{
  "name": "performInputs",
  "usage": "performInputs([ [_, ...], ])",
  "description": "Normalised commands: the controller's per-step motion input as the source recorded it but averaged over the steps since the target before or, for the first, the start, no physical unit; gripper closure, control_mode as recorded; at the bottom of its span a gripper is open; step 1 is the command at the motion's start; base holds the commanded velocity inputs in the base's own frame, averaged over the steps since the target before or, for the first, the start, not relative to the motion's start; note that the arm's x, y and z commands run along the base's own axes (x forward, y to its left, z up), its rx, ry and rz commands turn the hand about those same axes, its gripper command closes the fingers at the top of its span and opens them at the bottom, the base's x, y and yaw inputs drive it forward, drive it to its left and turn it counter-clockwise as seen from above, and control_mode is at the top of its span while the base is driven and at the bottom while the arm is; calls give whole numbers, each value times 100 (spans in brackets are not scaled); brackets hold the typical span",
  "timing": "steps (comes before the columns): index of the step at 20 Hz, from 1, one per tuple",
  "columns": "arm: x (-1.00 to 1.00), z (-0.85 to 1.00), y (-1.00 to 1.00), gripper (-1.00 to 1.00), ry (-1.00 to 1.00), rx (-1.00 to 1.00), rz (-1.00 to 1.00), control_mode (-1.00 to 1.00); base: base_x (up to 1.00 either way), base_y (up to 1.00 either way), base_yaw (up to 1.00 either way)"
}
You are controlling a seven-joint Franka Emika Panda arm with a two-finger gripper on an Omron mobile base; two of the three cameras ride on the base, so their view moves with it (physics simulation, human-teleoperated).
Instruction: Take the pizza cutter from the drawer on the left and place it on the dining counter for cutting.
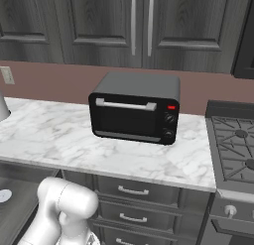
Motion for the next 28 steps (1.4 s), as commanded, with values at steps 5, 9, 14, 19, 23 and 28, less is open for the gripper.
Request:
performInputs([
  [5,-36,2,0,-100,0,0,0,-100,0,0,0],
  [9,-77,32,0,-100,0,0,-1,-100,0,0,0],
  [14,-89,57,6,-100,0,1,-4,-100,0,0,0],
  [19,-75,82,26,-100,0,0,-6,-100,0,0,0],
  [23,-39,100,27,-100,-1,1,-6,-100,0,0,0],
  [28,-21,100,36,-100,0,2,-6,-100,0,0,0],
])
